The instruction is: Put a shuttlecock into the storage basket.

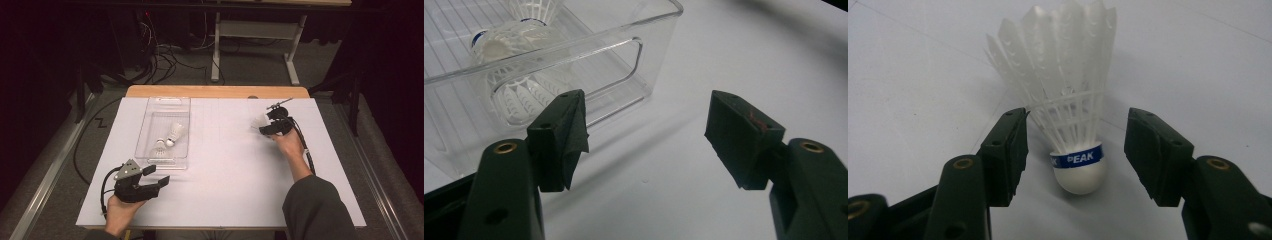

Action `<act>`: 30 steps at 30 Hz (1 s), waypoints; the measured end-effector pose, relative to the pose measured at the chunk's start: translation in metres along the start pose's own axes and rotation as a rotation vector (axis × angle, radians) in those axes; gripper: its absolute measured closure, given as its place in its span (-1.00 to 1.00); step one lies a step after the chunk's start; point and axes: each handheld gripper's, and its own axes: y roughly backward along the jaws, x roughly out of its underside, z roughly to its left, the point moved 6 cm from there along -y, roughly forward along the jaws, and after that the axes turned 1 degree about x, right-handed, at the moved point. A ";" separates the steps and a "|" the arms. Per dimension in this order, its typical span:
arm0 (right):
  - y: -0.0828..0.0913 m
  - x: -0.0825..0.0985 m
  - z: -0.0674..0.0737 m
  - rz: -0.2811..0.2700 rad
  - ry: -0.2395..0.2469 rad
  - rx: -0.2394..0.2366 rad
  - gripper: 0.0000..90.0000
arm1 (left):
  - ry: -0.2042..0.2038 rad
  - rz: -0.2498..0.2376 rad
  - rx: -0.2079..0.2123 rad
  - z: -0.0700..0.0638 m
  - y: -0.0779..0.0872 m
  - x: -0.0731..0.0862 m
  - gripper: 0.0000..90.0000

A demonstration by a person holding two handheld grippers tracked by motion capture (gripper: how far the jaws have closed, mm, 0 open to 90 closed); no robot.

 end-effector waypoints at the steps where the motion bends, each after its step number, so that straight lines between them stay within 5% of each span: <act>1: -0.001 0.000 0.000 0.002 0.002 0.000 -0.01 | 0.000 0.000 -0.001 0.000 0.000 0.000 -0.25; 30: -0.008 0.005 0.010 0.050 0.022 -0.008 0.45 | -0.006 0.004 -0.008 0.001 0.000 0.000 -0.25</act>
